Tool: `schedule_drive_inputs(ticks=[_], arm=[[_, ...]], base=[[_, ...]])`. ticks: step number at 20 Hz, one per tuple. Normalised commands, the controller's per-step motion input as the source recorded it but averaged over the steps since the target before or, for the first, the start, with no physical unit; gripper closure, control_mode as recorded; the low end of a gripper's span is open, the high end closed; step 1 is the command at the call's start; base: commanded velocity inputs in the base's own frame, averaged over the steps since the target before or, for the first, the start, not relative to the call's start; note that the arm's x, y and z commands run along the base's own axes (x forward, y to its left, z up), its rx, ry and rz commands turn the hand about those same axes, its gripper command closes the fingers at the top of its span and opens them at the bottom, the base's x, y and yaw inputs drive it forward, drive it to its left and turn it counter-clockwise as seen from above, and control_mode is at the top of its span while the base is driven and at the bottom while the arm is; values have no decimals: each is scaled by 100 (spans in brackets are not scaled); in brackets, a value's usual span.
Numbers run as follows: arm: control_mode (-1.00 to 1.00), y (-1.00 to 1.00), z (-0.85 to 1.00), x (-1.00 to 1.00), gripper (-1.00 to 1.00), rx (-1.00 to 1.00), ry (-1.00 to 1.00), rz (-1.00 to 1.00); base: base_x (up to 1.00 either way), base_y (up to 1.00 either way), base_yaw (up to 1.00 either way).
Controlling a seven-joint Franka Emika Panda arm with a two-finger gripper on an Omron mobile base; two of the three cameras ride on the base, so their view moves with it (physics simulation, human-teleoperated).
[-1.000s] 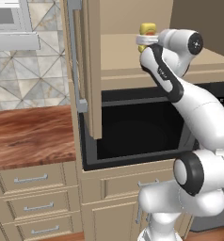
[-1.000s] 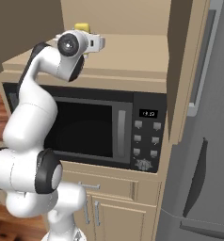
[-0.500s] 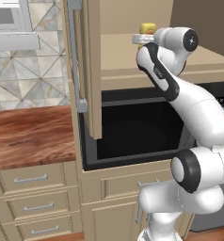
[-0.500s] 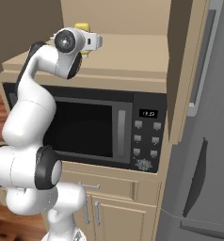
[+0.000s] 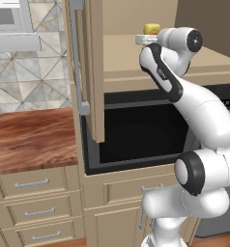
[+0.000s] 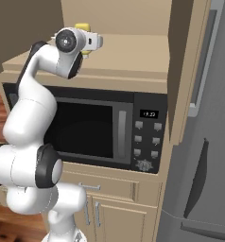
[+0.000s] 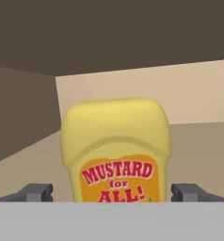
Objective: The dining table condiment station is running low on mustard. Refill the condiment station by opening the cabinet and taking the mustard from the cabinet and placing it on the dining table.
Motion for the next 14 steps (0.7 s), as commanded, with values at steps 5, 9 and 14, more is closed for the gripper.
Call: schedule_drive_inputs(ticks=[5, 9, 14], arm=[[-100, -16, -2, 0, -100, 0, 0, 0], [-100, -9, 0, 0, -100, 0, 0, 0], [-100, 0, 0, 7, -100, 0, 0, 0]], base=[[0, 0, 0], [0, 0, 0], [0, 0, 0]])
